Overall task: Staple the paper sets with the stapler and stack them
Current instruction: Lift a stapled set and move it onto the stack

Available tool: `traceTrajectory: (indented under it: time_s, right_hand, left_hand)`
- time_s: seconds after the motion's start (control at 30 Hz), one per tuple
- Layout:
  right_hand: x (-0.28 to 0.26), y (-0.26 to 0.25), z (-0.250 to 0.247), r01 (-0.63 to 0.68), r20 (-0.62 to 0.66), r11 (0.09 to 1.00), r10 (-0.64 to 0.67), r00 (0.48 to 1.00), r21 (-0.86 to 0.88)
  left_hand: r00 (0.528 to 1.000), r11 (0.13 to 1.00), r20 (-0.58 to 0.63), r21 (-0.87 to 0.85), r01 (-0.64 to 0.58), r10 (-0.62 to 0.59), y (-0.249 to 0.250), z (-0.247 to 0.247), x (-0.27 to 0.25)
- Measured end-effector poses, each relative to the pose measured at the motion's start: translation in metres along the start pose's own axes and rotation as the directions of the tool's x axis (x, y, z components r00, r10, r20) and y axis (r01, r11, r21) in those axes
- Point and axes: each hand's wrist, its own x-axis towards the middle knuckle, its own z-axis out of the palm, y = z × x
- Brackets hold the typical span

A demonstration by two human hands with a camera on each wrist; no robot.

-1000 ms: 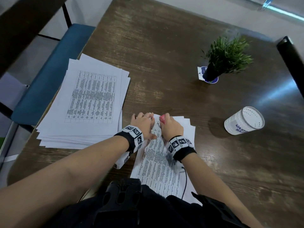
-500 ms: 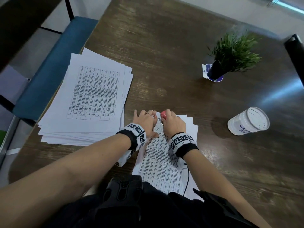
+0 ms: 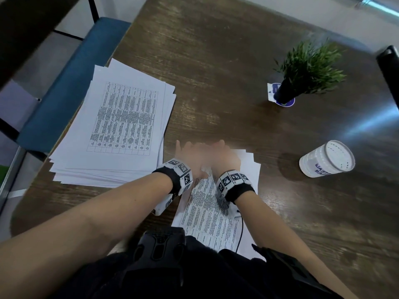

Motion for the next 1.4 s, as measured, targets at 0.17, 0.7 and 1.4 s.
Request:
traceTrajectory:
  time_s: [0.17, 0.7, 1.4]
  right_hand:
    - [0.0, -0.006, 0.0, -0.085, -0.004, 0.991, 0.085, 0.996, 0.104]
    - [0.007, -0.009, -0.002, -0.073, 0.008, 0.992, 0.073, 0.997, 0.107]
    - [0.007, 0.021, -0.026, -0.245, 0.001, 0.795, 0.294, 0.956, 0.554]
  left_hand:
    - [1.0, 1.0, 0.003, -0.003, 0.007, -0.007, 0.0, 0.0, 0.0]
    - [1.0, 0.999, -0.004, 0.026, 0.024, -0.024, 0.002, -0.002, 0.0]
    - [0.999, 0.996, 0.03, -0.087, 0.027, -0.024, -0.011, -0.006, -0.003]
